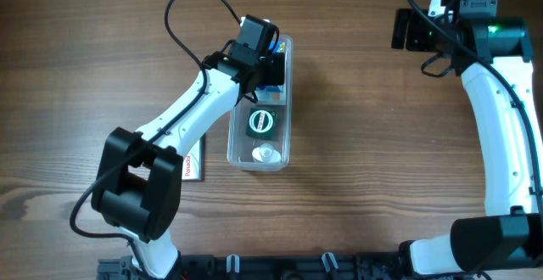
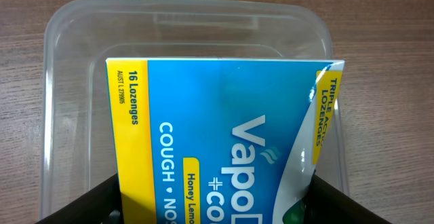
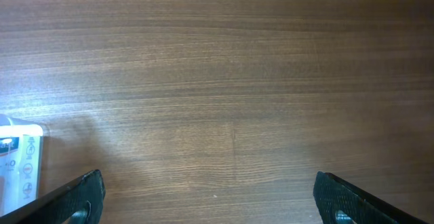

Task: Pack container
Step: 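Lower the VapoDrops box into the container and release it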

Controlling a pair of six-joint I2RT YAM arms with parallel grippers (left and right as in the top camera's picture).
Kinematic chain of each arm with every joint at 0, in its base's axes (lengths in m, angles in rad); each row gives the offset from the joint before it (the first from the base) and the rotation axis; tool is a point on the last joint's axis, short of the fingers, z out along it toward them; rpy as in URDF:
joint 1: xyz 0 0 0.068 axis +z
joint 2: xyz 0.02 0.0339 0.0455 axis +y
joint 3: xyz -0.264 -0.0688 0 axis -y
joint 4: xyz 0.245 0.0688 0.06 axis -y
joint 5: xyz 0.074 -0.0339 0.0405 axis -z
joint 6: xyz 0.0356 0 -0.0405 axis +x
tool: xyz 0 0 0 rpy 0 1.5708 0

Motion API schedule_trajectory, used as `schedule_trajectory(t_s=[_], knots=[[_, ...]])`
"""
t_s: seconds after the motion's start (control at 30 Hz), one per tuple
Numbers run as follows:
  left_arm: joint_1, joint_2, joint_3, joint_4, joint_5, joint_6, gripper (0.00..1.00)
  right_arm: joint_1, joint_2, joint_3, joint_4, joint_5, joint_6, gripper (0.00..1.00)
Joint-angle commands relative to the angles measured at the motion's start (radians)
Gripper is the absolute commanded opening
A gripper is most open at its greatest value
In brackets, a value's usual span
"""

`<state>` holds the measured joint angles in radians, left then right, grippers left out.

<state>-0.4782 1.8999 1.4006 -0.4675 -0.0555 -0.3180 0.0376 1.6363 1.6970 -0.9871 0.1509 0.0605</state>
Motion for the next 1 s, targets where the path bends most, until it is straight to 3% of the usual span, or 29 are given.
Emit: schedule_trajectory(t_s=[0.0, 0.63, 0.8, 0.97], knots=[[-0.013, 0.013, 0.021, 0.001, -0.006, -0.013, 0.76, 0.0, -0.01, 0.011, 0.003, 0.007, 0.018, 1.0], [-0.03, 0.014, 0.021, -0.026, -0.006, -0.013, 0.79, 0.0, -0.009, 0.011, 0.003, 0.007, 0.018, 1.0], [-0.031, 0.013, 0.021, -0.008, -0.006, -0.013, 0.88, 0.0, -0.01, 0.011, 0.003, 0.007, 0.018, 1.0], [-0.028, -0.058, 0.021, -0.006, -0.006, -0.012, 0.81, 0.0, -0.01, 0.011, 0.003, 0.007, 0.018, 1.0]])
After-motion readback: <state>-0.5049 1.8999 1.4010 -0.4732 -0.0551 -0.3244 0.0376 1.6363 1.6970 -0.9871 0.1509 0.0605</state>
